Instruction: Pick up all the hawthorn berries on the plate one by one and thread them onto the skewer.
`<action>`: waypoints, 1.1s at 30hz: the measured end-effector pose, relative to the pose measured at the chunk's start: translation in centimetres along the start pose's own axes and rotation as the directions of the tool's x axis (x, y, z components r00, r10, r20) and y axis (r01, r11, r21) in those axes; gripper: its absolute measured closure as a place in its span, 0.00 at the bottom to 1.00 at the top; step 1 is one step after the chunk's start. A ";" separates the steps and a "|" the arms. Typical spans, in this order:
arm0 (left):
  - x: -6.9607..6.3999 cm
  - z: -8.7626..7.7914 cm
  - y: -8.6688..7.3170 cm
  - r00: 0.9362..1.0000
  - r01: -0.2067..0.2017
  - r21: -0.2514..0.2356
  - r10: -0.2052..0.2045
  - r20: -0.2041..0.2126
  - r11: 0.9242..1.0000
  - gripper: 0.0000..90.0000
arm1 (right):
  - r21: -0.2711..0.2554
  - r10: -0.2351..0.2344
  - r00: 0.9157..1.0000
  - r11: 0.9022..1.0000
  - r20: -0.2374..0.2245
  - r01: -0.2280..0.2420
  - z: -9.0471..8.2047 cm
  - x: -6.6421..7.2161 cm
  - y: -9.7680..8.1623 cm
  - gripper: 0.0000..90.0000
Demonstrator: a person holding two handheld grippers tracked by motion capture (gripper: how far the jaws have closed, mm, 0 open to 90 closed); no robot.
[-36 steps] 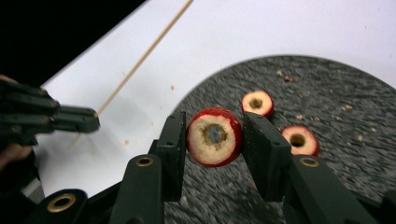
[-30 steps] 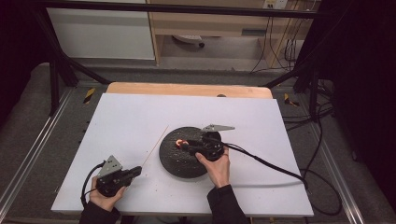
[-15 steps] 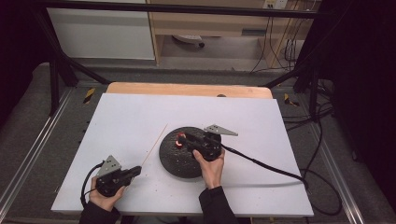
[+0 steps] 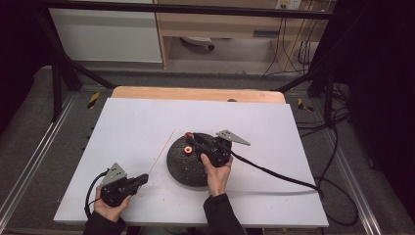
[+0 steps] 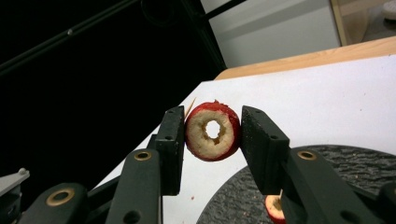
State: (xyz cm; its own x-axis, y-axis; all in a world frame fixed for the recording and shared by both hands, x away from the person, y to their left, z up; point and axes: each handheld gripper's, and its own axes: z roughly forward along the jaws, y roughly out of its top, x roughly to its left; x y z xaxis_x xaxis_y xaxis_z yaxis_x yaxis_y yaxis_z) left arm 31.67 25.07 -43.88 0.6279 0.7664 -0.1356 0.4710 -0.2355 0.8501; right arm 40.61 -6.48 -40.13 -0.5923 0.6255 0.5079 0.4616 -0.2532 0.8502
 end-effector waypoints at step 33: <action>-1.5 0.5 0.1 0.999 -0.008 -0.006 0.008 0.031 1.000 0.98 | -0.194 0.107 0.994 0.975 -0.026 -0.110 1.8 -1.1 0.2 0.68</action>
State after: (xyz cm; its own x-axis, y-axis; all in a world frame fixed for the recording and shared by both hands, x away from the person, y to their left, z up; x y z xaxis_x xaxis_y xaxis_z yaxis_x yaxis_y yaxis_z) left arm 31.15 23.61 -43.82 0.6509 0.7453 -0.1446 0.4624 -0.2381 0.8541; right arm 42.54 -5.89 -40.80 -0.5568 0.5752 0.5993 0.3872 -0.4586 0.7999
